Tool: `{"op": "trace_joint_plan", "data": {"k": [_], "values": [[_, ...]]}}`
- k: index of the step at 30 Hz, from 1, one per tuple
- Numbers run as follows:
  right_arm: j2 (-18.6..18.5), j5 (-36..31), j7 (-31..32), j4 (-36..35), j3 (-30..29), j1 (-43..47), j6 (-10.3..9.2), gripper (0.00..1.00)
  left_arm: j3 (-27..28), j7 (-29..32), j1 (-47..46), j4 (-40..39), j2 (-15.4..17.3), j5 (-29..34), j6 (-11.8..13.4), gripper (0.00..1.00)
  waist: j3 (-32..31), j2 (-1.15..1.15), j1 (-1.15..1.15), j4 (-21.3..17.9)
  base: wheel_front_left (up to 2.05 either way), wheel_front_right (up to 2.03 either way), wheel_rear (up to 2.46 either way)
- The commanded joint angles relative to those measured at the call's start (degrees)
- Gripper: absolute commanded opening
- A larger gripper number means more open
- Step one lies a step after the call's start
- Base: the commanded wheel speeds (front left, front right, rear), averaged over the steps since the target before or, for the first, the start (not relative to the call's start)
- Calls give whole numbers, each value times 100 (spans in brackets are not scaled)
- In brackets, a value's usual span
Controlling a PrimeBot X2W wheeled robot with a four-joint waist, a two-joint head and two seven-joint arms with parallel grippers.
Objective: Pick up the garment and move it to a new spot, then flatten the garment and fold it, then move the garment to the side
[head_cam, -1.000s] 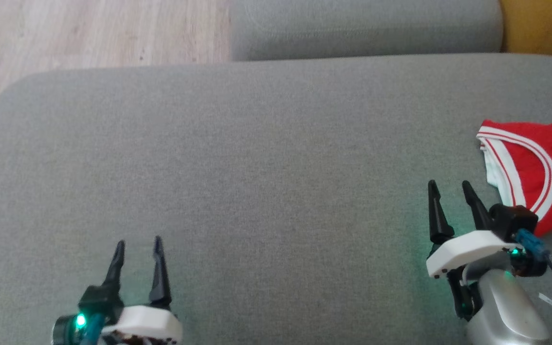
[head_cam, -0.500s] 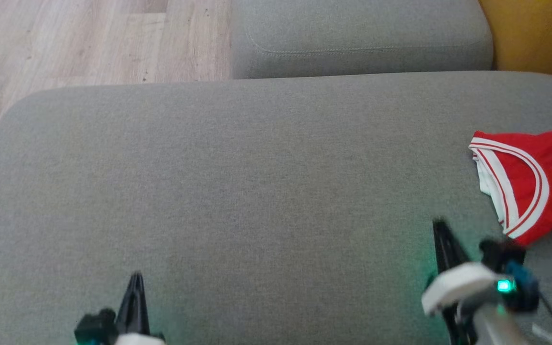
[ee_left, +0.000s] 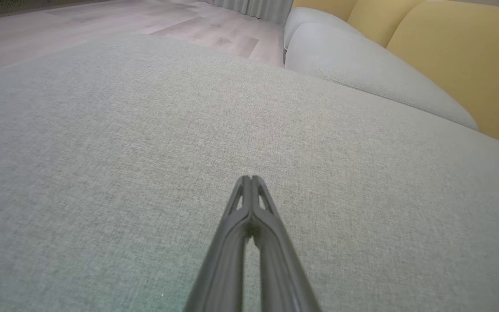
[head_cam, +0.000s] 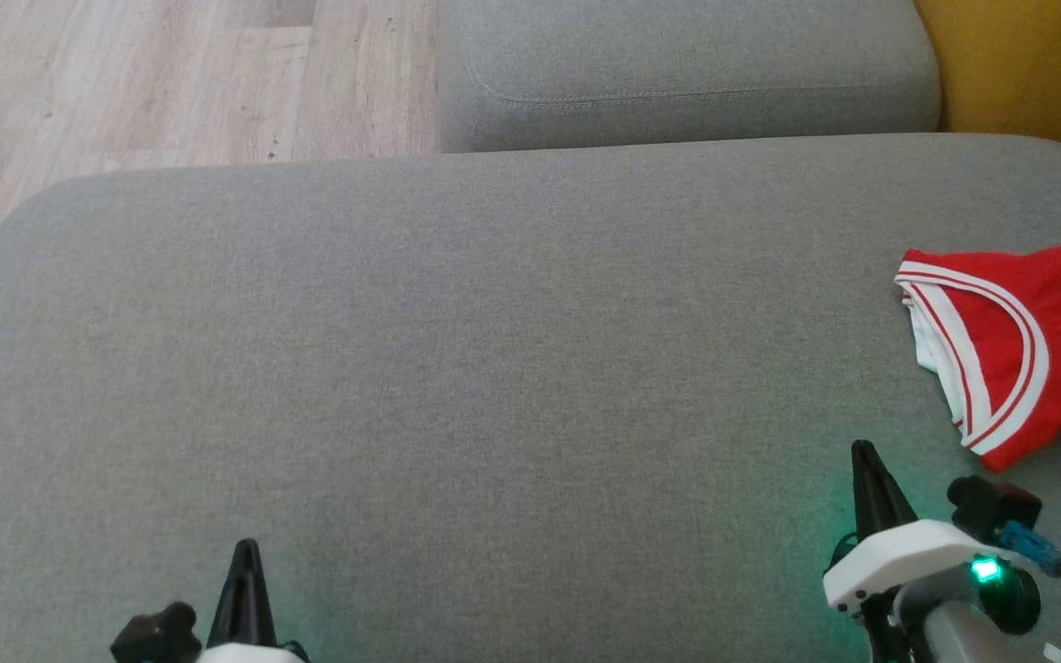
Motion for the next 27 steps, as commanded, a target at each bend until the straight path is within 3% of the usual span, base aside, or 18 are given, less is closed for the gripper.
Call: {"op": "trace_joint_plan", "data": {"k": [1, 27], "values": [[-8, 188, 40, -246, -38, -267, -1, 0, 88, 25, -237, -220, 9, -181, -28, 0, 1, 0, 0, -2, 0, 0, 0], [-14, 1803, 448, -786, -197, -133, -2, 0, 298, 442, -356, -510, 15, -1772, -157, 0, 21, 0, 0, -39, 0, 0, 0]]}}
